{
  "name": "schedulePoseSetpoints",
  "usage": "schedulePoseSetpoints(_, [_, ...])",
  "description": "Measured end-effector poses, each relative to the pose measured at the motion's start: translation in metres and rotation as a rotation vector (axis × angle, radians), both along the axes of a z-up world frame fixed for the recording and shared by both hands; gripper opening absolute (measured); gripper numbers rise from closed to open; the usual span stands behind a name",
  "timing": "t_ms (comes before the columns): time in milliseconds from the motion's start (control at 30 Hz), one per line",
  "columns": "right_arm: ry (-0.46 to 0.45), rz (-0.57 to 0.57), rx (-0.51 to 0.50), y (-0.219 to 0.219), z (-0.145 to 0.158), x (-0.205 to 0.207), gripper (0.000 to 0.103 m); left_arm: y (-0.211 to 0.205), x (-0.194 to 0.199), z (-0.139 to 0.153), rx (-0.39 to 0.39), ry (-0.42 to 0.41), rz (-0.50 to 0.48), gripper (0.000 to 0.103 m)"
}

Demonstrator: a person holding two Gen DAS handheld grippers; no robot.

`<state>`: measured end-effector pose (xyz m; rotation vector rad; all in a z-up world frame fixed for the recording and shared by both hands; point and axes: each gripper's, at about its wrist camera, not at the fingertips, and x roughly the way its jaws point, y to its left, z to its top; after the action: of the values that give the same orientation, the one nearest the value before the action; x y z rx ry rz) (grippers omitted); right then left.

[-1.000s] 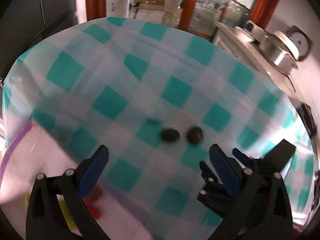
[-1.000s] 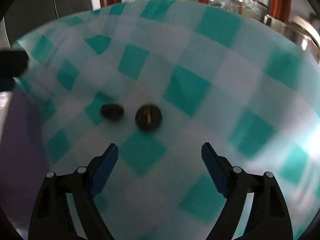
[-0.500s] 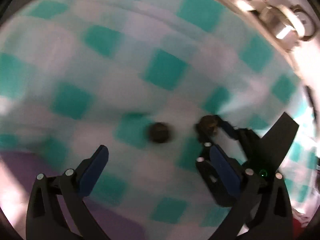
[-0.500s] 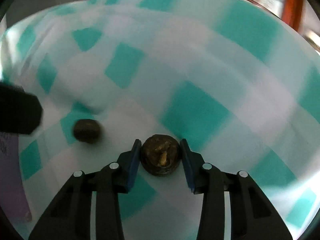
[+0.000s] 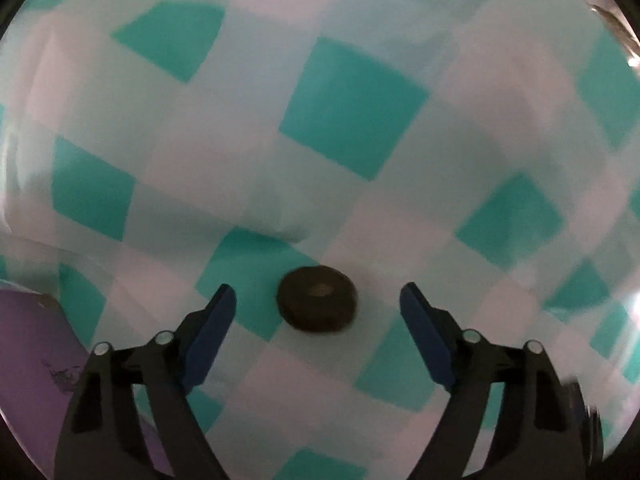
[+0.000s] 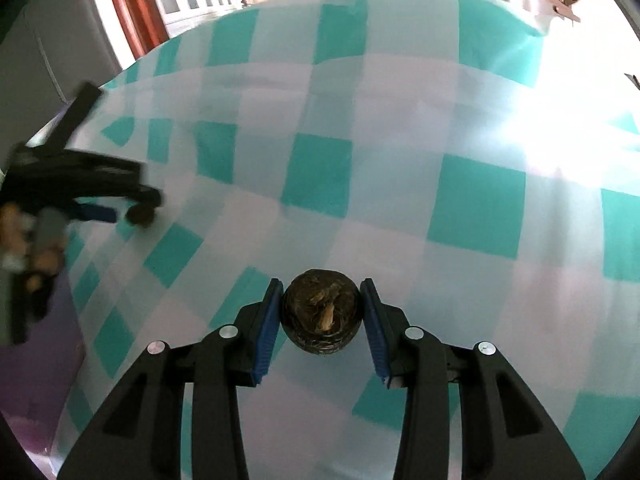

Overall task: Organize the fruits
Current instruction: 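Grasp one dark lychee with the right tool while the left tool grasps the other, then carry both dark lychees over the box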

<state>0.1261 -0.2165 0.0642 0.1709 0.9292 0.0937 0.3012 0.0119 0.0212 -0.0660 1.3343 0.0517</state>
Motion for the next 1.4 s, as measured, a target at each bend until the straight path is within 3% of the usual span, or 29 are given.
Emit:
schedulePoseSetpoints(100, [-0.007, 0.014, 0.009, 0.008, 0.001, -0.012, 0.039, -0.004, 0.001, -0.006, 0.053, -0.031, 0.024, 0.068])
schedulePoseSetpoints(133, [-0.009, 0.016, 0.014, 0.011, 0.003, -0.015, 0.039, -0.008, -0.001, -0.004, 0.050, -0.038, 0.009, 0.042])
schedulePoseSetpoints(167, [-0.009, 0.020, 0.018, 0.014, 0.004, -0.020, 0.040, -0.014, -0.005, 0.002, 0.069, -0.044, -0.016, 0.040])
schedulePoseSetpoints(267, [-0.009, 0.034, 0.014, 0.025, 0.009, -0.031, 0.040, -0.020, -0.024, 0.013, 0.034, -0.045, -0.042, 0.040])
schedulePoseSetpoints(333, [-0.009, 0.033, 0.015, 0.029, 0.015, -0.035, 0.040, -0.018, -0.040, 0.029, -0.055, -0.085, -0.052, 0.040])
schedulePoseSetpoints(367, [-0.012, 0.034, 0.013, 0.028, 0.020, -0.036, 0.040, -0.017, -0.051, 0.042, -0.128, -0.121, -0.073, 0.040])
schedulePoseSetpoints(500, [-0.044, 0.034, 0.007, 0.033, 0.048, -0.040, 0.040, -0.021, -0.091, 0.109, -0.166, -0.271, -0.160, 0.040])
schedulePoseSetpoints(733, [-0.186, 0.052, -0.025, 0.050, 0.161, -0.092, 0.040, -0.004, -0.204, 0.253, -0.133, -0.536, -0.284, 0.040])
schedulePoseSetpoints(867, [-0.284, 0.097, -0.081, 0.066, 0.237, -0.150, 0.040, 0.028, -0.275, 0.317, -0.111, -0.656, -0.344, 0.040])
schedulePoseSetpoints(967, [-0.335, 0.112, -0.130, 0.073, 0.274, -0.199, 0.040, 0.058, -0.334, 0.351, -0.114, -0.712, -0.369, 0.040])
schedulePoseSetpoints(1100, [-0.381, 0.107, -0.173, 0.077, 0.306, -0.267, 0.040, 0.089, -0.391, 0.364, -0.125, -0.741, -0.379, 0.040])
schedulePoseSetpoints(1400, [-0.421, 0.055, -0.234, 0.076, 0.328, -0.375, 0.040, 0.128, -0.474, 0.354, -0.180, -0.778, -0.393, 0.040])
